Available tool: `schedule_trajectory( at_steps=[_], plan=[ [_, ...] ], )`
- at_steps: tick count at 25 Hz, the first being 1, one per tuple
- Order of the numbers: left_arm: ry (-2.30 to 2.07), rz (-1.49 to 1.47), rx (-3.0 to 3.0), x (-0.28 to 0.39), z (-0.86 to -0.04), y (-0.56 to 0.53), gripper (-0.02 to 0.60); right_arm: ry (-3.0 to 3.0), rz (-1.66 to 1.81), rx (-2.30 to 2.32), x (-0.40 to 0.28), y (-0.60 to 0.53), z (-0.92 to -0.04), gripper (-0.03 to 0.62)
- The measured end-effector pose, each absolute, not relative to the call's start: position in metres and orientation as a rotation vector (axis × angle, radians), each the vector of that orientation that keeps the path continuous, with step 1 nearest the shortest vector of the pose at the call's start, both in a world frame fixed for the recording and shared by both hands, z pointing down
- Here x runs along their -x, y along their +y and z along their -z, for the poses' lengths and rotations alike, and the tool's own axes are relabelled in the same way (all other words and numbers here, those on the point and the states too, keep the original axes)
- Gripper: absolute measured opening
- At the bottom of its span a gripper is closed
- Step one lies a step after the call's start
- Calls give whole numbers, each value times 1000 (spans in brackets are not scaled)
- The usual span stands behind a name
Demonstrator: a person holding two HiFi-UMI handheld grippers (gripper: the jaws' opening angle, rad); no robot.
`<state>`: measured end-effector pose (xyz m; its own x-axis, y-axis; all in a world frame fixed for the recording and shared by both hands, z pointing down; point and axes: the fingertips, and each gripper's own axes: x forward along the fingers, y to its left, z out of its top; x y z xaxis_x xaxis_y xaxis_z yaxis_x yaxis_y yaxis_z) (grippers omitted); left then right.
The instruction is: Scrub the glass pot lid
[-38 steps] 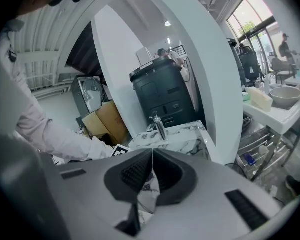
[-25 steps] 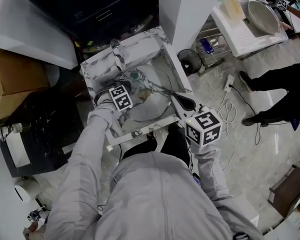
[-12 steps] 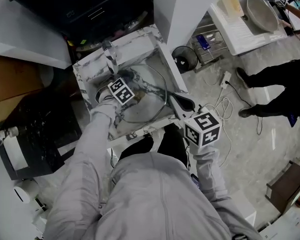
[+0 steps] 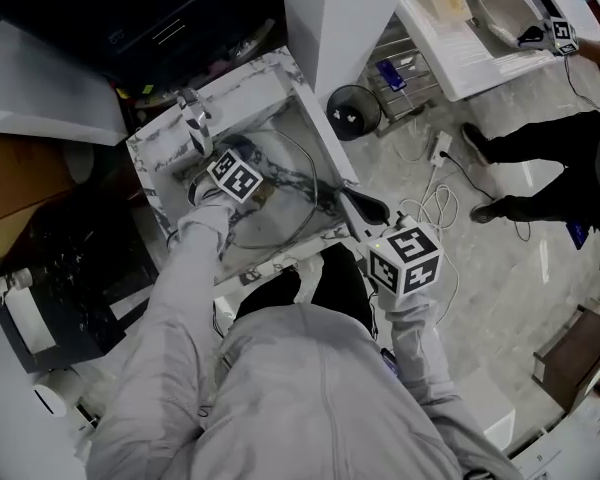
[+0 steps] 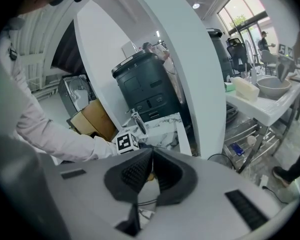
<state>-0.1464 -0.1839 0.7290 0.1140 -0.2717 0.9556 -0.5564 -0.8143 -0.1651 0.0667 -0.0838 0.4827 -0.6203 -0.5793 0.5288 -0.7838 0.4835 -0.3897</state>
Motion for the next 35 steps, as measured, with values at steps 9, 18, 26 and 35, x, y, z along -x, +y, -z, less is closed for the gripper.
schedule_trajectory(
  at_steps=[9,18,26,35],
  plan=[
    [-781,-1704,-2215,101,-729,-184,86,-2398,-880,-1166,-78,-86,-483,31],
    [-699,-1637,-2270,68,-729,-169,86,-2395,-869,-1164,-74,-78,-481,31],
    [-499,-1559,-2360,31,-724,-136,86,-2382,-865,-1192,-74,-64,-477,31],
    [-180,-1516,-2408,11,-716,-73,84,-2388,-847,-1204,-61,-45,-472,31]
  ],
)
